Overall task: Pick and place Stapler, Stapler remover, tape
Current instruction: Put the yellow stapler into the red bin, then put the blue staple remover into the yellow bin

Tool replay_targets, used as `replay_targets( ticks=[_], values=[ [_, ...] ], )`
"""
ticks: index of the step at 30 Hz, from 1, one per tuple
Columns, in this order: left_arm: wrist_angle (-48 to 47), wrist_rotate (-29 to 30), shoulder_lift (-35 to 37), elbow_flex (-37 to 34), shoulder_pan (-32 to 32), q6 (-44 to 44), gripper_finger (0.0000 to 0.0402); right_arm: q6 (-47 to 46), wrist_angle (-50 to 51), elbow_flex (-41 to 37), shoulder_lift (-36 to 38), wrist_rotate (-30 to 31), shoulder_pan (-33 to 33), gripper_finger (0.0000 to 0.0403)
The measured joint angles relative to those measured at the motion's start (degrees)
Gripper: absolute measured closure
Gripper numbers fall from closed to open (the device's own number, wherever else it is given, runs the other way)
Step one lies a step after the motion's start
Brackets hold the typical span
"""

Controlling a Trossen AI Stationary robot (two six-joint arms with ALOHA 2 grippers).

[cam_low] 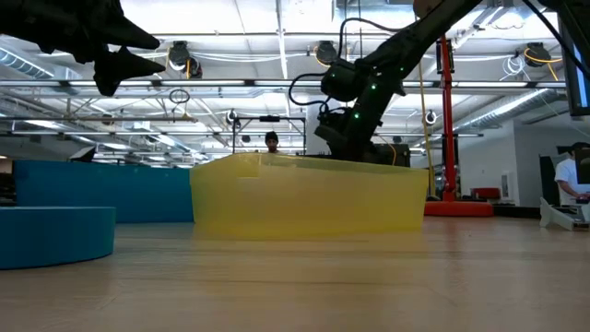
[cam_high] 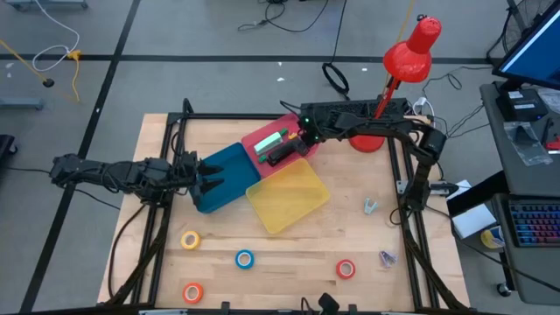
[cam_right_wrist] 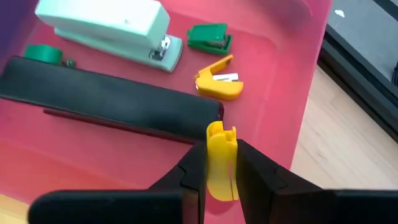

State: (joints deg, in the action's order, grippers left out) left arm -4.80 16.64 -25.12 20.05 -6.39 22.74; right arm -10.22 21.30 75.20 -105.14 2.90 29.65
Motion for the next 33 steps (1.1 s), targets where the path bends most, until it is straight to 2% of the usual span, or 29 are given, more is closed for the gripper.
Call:
replay_targets(
  ticks=[6,13,26,31,33],
  values=[
    [0.0,0.0,0.0,0.0,0.0,0.09,0.0192,2.05,0.09,0.0,0.0,-0.01,0.0,0.0344],
    [0.0,0.0,0.0,0.0,0.0,0.51,0.0192,3.45,0.83,-0.02,0.0,0.15,0.0,0.0301],
    [0.07,-0.06,0.02,0.0,0.0,2.28,0.0192,6.43,0.68,-0.04,0.01,0.22,-0.18,0.0246],
    [0.14,-0.07,0.02,0.0,0.0,2.28,0.0192,6.43,3.29,-0.05,4.06,-0.08,-0.92,0.0246],
    [0.23,-0.09,0.02,0.0,0.0,2.28,0.0192,6.42,8.24,-0.06,7.0,-0.11,-1.85,0.0254]
  ],
)
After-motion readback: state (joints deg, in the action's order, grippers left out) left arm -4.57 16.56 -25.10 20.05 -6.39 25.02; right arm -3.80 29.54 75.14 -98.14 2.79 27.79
